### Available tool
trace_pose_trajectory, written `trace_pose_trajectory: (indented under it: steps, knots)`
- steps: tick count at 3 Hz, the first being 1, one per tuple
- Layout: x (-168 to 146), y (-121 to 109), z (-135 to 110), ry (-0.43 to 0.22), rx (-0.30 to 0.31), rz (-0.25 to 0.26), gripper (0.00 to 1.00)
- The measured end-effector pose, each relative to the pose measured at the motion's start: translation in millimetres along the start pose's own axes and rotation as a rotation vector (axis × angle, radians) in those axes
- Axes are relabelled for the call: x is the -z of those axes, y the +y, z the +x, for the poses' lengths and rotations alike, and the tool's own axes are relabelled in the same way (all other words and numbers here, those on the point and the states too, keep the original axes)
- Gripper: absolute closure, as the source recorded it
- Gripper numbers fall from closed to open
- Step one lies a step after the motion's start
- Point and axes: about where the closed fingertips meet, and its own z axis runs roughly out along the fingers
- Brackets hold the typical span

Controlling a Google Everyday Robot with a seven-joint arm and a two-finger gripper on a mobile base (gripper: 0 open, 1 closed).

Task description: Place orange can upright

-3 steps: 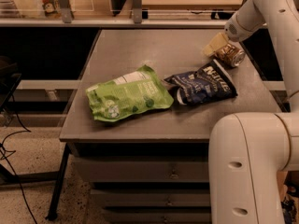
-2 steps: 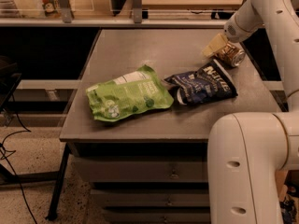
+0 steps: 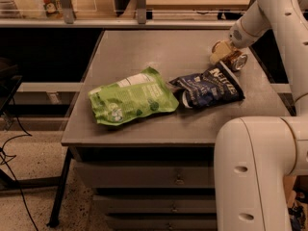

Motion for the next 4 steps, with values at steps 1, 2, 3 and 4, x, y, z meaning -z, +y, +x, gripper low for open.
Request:
trace_pose_trajectory:
  steps: [1, 2, 3, 4]
  knots:
    - [-1, 14, 4, 0.031, 0.024, -0.046, 0.64]
    - [14, 33, 2, 0.007, 0.059, -0.118, 0.87]
    - [51, 52, -3, -0.069, 0.128, -0.196, 1.00]
    - [103, 52, 4, -0.223, 0.170, -0.251, 1.00]
